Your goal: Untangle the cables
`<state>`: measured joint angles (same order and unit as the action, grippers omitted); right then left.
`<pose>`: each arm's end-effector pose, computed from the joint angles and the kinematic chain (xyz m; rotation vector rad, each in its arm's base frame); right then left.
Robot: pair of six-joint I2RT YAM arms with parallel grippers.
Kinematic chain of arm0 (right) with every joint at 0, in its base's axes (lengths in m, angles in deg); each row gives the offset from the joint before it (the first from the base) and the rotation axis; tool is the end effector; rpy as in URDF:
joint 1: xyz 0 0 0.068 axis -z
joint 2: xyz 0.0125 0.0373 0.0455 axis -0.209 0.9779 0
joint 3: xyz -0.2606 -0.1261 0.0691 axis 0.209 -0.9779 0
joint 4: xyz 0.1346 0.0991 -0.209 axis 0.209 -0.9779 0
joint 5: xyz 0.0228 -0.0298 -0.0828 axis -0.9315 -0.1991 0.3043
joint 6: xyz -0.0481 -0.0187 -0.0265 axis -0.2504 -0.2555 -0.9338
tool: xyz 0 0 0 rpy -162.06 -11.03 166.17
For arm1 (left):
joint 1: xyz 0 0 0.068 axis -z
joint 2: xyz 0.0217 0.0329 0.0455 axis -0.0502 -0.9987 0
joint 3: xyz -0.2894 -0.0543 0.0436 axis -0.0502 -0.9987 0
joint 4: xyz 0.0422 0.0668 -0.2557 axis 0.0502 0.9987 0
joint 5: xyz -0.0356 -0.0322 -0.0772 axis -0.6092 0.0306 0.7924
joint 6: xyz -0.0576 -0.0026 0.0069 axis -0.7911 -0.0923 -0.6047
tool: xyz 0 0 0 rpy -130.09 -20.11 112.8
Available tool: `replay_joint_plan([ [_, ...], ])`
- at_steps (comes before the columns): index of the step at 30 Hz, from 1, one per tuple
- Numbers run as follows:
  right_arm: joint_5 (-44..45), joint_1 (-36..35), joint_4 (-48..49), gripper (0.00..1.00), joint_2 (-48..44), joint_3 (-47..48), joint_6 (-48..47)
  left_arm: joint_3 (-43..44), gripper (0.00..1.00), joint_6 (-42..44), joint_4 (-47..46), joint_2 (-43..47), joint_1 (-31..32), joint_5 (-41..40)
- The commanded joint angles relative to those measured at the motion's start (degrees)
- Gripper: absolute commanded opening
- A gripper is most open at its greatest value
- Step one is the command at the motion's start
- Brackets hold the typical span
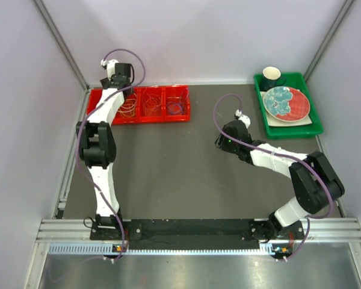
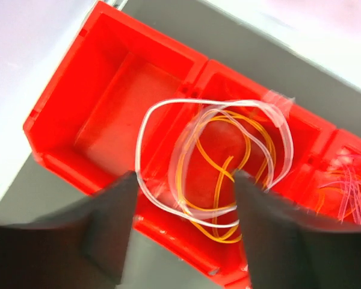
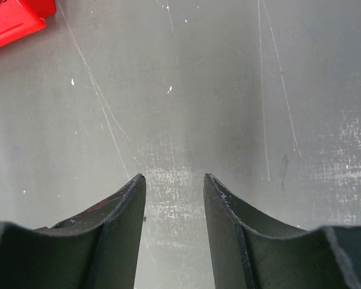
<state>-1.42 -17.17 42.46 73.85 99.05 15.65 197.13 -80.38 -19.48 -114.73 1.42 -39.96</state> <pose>0.2854 0.1513 0.2046 0.3398 2.2735 0.4564 0.5211 -0.0167 0.2890 -0.6128 2.0892 0.3864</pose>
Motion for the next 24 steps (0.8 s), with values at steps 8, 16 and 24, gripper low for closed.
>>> replay_joint_plan([
  [8, 0.1, 0.0, 0.6, 0.43, 0.3, 2.9, -0.6, -3.9, 0.99, 2.9, -1.3, 16.8, 10.4, 0.1],
  [16, -0.5, 0.0, 1.1, 0.43, -0.2, 2.3, -0.9, -31.1, 0.99, -2.5, -3.4, 34.7, 14.1, 3.9],
  [24, -1.0, -0.1, 2.3, 0.43, -0.8, 1.3, -1.1, -59.2, 0.99, -2.9, -19.0, 48.4, 13.7, 3.4],
])
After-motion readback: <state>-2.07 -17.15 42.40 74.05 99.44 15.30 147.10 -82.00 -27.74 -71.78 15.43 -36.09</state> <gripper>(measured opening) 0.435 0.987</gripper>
